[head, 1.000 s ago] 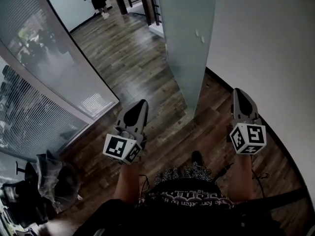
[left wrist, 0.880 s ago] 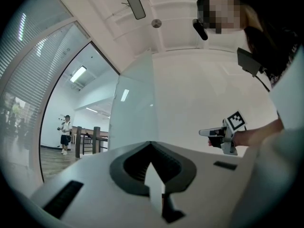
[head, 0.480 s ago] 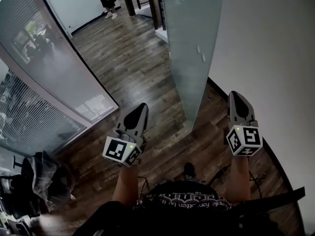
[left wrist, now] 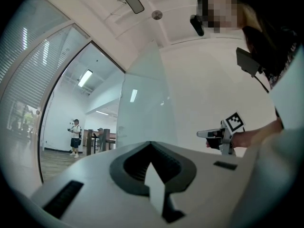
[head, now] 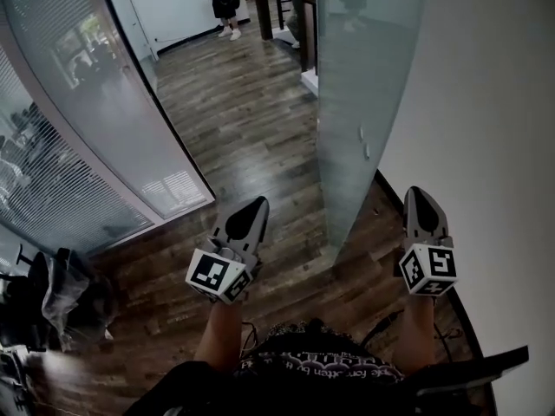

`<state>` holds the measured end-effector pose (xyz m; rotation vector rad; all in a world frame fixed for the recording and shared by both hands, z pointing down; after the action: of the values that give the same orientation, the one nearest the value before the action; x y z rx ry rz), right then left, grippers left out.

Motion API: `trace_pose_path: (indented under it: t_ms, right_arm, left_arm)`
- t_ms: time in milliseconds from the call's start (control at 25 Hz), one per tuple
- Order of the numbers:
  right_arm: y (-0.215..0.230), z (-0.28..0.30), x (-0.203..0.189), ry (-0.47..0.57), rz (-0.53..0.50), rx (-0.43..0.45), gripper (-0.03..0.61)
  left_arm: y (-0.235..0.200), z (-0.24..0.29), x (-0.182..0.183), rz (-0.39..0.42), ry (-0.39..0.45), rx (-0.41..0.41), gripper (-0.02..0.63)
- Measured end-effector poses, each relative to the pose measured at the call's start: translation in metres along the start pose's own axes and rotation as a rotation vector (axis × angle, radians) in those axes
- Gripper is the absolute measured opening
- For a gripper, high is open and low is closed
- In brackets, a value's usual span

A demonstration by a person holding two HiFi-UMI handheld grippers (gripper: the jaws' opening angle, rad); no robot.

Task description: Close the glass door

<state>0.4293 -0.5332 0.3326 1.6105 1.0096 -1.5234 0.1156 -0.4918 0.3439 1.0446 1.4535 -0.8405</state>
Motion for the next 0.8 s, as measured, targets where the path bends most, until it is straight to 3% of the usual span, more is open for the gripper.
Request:
trace_pose_path:
  t_ms: [320,480,800]
  right_arm:
    - [0.014,0.033,-0.005,-0.003,0.034,0.106,0.011]
    - [0.008,0.049,-0.007,-0.007,0.056,0.157,0.078]
    - [0.0,0.079,-0.016,-0.022,0.097,0.215,0.107]
  left_arm:
    - [0.001,0.009,0.0,0.001,-0.026,0.076,0.002]
    - [-0.013,0.012,0.001,0.019,-0.019,0.096,0.002]
    - [-0.024,0.023,0.001,0.009,-0.014,0.099,0.002]
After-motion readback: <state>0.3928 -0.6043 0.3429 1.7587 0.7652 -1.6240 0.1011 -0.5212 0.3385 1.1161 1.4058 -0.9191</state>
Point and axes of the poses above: the fingertips, and each gripper's own axes: z forward along the fingers, y to its right, x out of its top, the point moved 3 cm from there along -z, backward along the fingers, and after that the axes turned 10 degrees about x, right-handed, at the moved point
